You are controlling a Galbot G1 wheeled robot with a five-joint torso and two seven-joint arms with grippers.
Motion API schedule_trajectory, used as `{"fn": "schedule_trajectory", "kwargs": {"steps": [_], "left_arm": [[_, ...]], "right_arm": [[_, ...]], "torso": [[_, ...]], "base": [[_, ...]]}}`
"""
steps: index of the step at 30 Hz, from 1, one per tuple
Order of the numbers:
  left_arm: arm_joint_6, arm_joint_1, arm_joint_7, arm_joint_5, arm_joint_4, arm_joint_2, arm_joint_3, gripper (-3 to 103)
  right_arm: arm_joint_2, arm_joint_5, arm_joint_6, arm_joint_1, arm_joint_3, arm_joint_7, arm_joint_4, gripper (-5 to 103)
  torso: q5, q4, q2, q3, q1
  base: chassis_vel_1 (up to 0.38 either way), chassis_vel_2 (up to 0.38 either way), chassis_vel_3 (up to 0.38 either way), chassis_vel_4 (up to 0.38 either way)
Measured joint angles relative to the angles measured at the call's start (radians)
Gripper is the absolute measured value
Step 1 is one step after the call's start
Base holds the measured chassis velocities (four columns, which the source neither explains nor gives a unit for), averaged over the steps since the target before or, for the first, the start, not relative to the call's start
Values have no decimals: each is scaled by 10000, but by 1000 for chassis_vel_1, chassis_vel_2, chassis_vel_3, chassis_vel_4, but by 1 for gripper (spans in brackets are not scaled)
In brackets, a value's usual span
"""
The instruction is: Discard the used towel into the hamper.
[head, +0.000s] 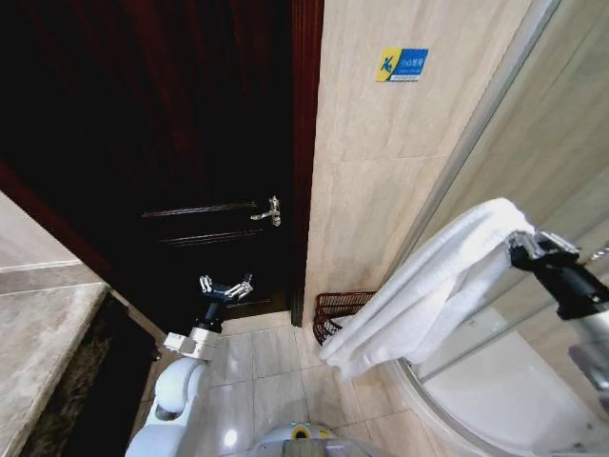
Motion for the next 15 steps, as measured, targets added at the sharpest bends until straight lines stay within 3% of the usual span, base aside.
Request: {"fn": "schedule_trajectory", "kwargs": {"steps": [1,2,5,6,8,9,15], "left_arm": [[-16,17,1,15,10,-26,0,100],[-16,17,1,15,10,-26,0,100],[-38,81,5,84,10,-148,-16,100],[-38,81,5,84,10,-148,-16,100],[-42,115,3,149,-31,-244,-38,100],[-42,115,3,149,-31,-244,-38,100],[-36,228,-15,360,-267,-407,-127,100]], "right_arm": [[-534,270,-23,180,78,347,-64,4],[-534,270,-23,180,78,347,-64,4],[-2331,1158,-74,720,224,1185,-541,4],[-2331,1158,-74,720,224,1185,-541,4],[-3328,1602,-80,1078,227,1645,-1002,4],[-3328,1602,-80,1078,227,1645,-1002,4],[-5232,2497,-80,2272,-87,2499,-2373,4]], "torso": [[-2,0,0,0,0],[-2,0,0,0,0],[0,3,-1,2,4],[0,3,-1,2,4],[-2,4,-1,2,5],[-2,4,-1,2,5],[-1,2,-1,2,4]], "base": [[0,0,0,0],[0,0,0,0],[0,0,0,0],[0,0,0,0],[0,0,0,0],[0,0,0,0],[0,0,0,0]]}}
